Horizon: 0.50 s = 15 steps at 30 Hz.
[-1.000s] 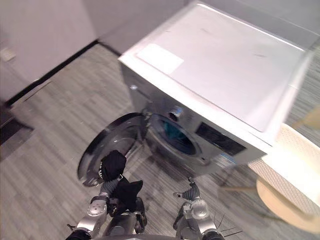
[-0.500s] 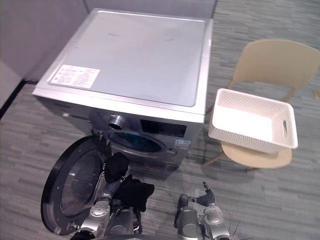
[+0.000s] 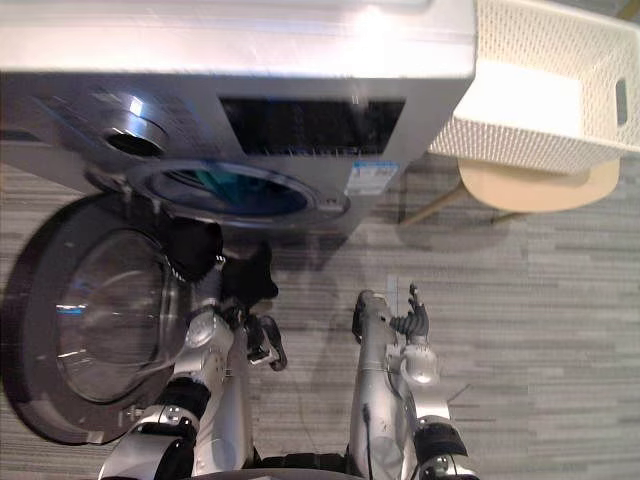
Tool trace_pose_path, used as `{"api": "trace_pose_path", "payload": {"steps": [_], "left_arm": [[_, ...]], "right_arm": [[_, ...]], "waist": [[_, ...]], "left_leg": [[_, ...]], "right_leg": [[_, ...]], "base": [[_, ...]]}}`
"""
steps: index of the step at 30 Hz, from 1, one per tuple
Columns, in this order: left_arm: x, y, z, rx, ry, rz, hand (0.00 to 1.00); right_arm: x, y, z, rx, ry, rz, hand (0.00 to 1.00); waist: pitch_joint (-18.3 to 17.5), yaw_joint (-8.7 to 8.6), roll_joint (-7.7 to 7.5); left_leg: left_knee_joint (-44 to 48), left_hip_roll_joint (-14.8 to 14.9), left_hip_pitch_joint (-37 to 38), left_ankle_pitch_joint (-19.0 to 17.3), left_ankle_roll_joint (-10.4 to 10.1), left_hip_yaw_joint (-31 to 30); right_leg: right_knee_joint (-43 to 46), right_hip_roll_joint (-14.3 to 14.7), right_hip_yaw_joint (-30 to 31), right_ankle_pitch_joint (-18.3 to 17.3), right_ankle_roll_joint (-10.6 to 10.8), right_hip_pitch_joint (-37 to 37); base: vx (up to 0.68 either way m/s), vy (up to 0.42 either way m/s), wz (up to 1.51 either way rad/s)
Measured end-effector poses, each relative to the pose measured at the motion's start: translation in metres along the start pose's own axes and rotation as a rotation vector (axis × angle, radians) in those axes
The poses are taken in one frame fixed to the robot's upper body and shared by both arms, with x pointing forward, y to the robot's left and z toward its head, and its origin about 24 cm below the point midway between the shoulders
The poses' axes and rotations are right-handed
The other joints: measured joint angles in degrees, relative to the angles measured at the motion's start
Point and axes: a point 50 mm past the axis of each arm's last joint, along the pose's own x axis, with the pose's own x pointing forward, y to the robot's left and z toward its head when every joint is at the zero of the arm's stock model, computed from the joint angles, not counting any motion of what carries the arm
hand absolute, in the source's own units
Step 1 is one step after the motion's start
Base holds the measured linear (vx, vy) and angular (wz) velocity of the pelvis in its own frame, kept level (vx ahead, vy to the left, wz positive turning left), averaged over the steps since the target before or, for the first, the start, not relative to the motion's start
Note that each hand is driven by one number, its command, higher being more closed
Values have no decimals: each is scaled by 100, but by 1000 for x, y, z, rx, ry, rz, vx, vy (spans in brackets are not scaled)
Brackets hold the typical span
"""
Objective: Pick up the laundry basket with both hands and put the clothes into the washing machine.
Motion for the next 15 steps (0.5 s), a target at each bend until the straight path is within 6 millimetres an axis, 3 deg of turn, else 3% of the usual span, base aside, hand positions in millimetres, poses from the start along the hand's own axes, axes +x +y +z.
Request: {"api": "trace_pose_path", "payload": {"steps": [1, 3, 6, 8, 11, 14, 15], "left_arm": [[8, -7, 22, -66, -68, -2, 100], [14, -11, 44, -137, -138, 5, 100], [25, -11, 98, -236, -296, 12, 100], [31, -12, 152, -297, -447, -12, 100], [29, -26, 226, -358, -640, -103, 100], [16, -52, 287, -432, -781, -207, 100], [12, -57, 298, -439, -807, -228, 100]], "right_arm": [[1, 4, 18, 47, -78, -8, 0], [1, 5, 35, 104, -149, -14, 0], [-3, 9, 58, 190, -244, -6, 0], [-10, 8, 72, 235, -321, -5, 0], [-15, 8, 85, 290, -382, 5, 0], [-18, 9, 94, 330, -432, 38, 0], [-19, 9, 95, 334, -440, 45, 0]], "waist": [[65, -15, -26], [118, -42, -27], [125, -150, -23], [127, -183, -20], [129, -210, -17], [130, -276, -15], [130, -299, -15]], "left_leg": [[365, 85, -382, -115, 3, -14], [700, 135, -724, -190, 8, -58], [1271, 262, -1323, -341, -1, -180], [1556, 327, -1717, -381, 9, -225], [1781, 345, -2149, -381, 9, -326], [1916, 386, -2492, -379, 9, -432], [1930, 386, -2550, -378, 9, -446]], "right_leg": [[362, 5, 46, -65, -25, -445], [699, 21, 106, -128, -1, -819], [1259, 90, 165, -257, -40, -1453], [1570, 101, 193, -316, -55, -1856], [1787, 102, 193, -334, -82, -2262], [1865, 123, 131, -335, -111, -2524], [1871, 124, 123, -330, -118, -2571]], "base": [[-91, -32, -18], [-53, -48, -8], [-27, -59, -6], [-35, -66, 3], [-54, -67, 6], [-50, -38, 1], [0, 0, 0]]}}
